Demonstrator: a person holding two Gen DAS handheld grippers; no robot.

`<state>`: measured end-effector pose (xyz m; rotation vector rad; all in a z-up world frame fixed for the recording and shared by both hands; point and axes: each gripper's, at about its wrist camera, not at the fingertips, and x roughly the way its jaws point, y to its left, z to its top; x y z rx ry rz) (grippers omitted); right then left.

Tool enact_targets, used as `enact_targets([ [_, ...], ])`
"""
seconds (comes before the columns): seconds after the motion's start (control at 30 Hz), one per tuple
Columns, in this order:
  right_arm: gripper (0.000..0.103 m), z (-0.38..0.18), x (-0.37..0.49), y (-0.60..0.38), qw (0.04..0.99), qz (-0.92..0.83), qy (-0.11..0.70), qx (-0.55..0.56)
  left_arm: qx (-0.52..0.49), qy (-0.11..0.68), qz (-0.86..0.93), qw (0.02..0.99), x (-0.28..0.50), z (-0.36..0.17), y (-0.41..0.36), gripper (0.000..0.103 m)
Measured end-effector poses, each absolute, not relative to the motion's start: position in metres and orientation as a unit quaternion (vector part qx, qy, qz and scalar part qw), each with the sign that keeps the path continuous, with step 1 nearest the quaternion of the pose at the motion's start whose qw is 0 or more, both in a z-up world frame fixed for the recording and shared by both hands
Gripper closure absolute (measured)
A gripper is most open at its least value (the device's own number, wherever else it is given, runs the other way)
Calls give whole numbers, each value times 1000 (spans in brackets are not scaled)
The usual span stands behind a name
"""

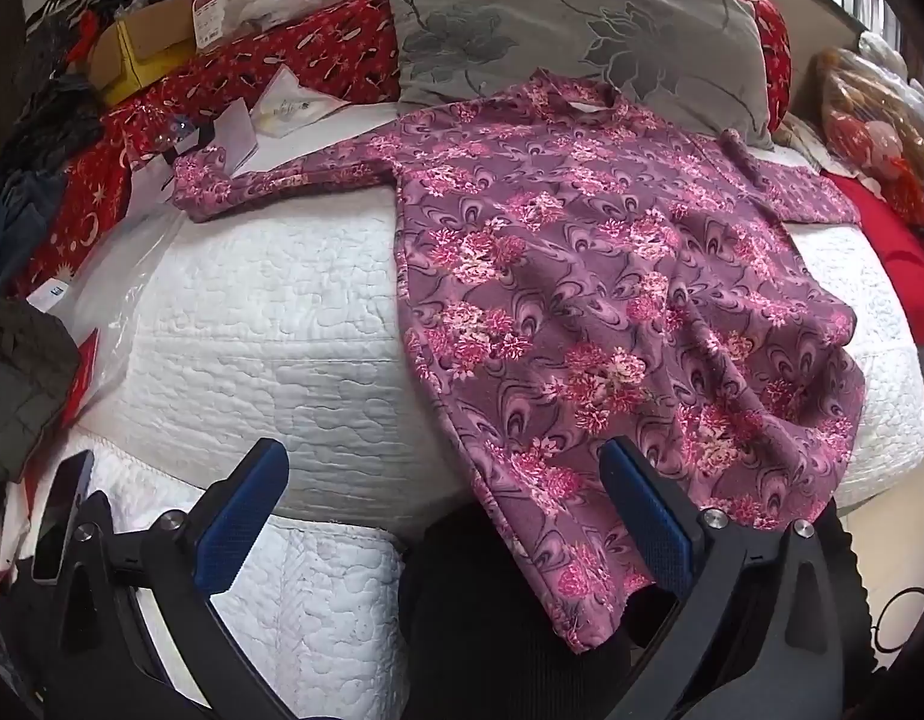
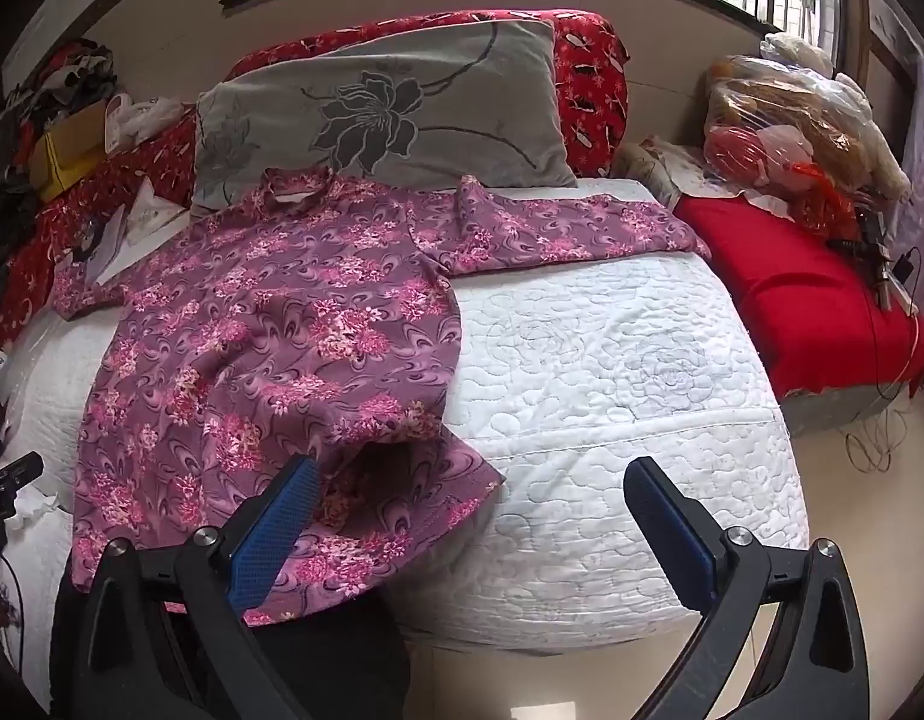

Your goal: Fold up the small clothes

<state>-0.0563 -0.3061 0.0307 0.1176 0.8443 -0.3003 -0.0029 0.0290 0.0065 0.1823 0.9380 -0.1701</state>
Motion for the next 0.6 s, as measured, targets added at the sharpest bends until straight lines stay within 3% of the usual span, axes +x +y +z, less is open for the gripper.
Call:
enact_targets([
  [0.6,1,40,-61,-296,910,-142,386,48,82,434,-82,893,-7,18,35,0],
])
